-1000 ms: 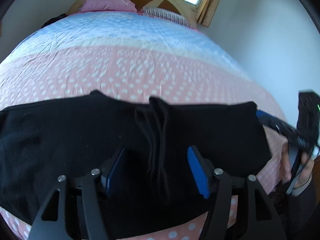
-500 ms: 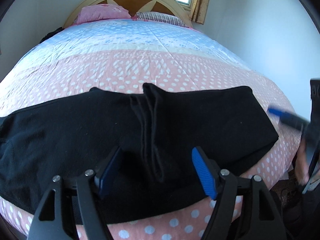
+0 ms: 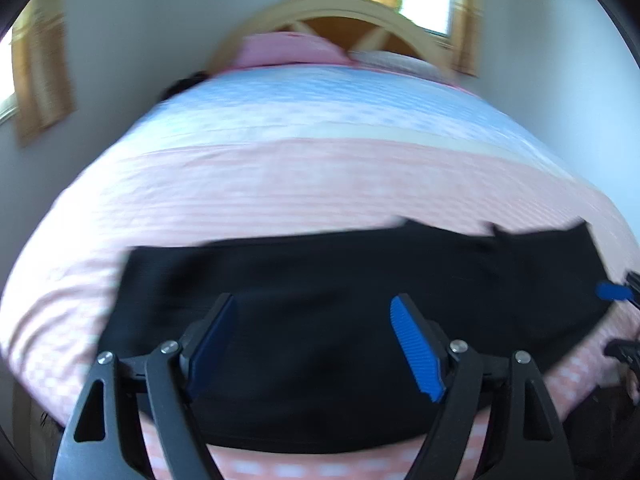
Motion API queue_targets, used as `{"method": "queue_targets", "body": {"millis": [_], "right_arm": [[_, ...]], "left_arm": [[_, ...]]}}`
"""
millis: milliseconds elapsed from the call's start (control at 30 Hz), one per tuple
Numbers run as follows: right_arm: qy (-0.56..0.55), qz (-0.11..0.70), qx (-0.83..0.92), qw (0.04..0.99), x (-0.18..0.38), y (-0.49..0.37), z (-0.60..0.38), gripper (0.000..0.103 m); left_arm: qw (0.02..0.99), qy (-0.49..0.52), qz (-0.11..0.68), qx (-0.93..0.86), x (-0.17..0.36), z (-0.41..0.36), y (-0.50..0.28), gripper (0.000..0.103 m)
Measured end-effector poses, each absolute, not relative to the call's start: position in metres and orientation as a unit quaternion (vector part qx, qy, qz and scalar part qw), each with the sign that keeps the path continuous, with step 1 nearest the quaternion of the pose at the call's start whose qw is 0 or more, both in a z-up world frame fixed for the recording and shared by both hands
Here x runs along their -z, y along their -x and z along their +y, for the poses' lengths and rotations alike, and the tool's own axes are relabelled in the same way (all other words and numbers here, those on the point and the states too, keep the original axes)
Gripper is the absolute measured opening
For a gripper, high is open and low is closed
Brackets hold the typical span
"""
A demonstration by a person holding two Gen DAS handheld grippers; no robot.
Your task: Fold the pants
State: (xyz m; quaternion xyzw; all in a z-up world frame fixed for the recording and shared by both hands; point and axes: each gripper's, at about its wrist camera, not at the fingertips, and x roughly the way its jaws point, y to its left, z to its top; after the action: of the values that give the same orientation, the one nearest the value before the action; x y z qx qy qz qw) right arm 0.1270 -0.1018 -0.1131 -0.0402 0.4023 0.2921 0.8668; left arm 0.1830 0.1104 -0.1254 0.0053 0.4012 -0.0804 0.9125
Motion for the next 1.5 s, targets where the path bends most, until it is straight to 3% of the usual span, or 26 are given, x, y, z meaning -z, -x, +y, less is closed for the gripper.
{"method": "queue_targets", "body": {"millis": [67,167,333,400,533,600,700,967,1033,1067,1100,1233,1500], "right_arm": [[0.027,0.444,-0.303,0.843,0.132,-0.133,-0.094,0.074],[0.061,0.432,-0.308,0.845,0.132,-0.122,-0.086,0.073],[-0.007,0.403,-0.303,0.864,0.114,-0.126,-0.099,0.065],[-0.006,0.402,-0.3,0.865,0.111,-0.13,-0.091,0.052],[0.012,0.41,-0.309,0.858,0.118,-0.131,-0.069,0.044],[0.035,0.419,-0.285,0.862,0.123,-0.131,-0.062,0.02],[0.023,0.417,-0.279,0.865,0.122,-0.13,-0.069,0.01],[0.064,0.414,-0.287,0.861,0.128,-0.12,-0.066,0.013],[0.085,0.415,-0.291,0.858,0.122,-0.114,-0.064,0.028],[0.092,0.413,-0.295,0.856,0.119,-0.111,-0.064,0.042],[0.101,0.407,-0.301,0.857,0.116,-0.106,-0.065,0.049],[0.12,0.385,-0.301,0.864,0.105,-0.087,-0.081,0.049],[0.031,0.376,-0.265,0.887,0.102,-0.084,-0.13,0.05]], "left_arm": [[0.916,0.007,0.4,0.038,0.13,0.144,-0.189,0.081],[0.911,0.04,0.411,-0.012,0.145,0.187,-0.195,0.081],[0.897,0.092,0.431,-0.031,0.17,0.22,-0.198,0.081],[0.898,0.091,0.429,-0.03,0.172,0.218,-0.196,0.082],[0.9,0.078,0.428,-0.019,0.172,0.203,-0.199,0.082],[0.901,0.074,0.428,-0.02,0.172,0.206,-0.198,0.082],[0.901,0.074,0.428,-0.02,0.171,0.206,-0.198,0.082],[0.899,0.087,0.428,-0.025,0.171,0.218,-0.196,0.082],[0.9,0.079,0.427,-0.026,0.17,0.216,-0.196,0.082],[0.9,0.077,0.428,-0.026,0.17,0.216,-0.196,0.082],[0.9,0.078,0.428,-0.026,0.169,0.216,-0.196,0.082],[0.901,0.082,0.425,-0.028,0.167,0.221,-0.196,0.082],[0.901,0.089,0.424,-0.019,0.172,0.224,-0.196,0.082]]}}
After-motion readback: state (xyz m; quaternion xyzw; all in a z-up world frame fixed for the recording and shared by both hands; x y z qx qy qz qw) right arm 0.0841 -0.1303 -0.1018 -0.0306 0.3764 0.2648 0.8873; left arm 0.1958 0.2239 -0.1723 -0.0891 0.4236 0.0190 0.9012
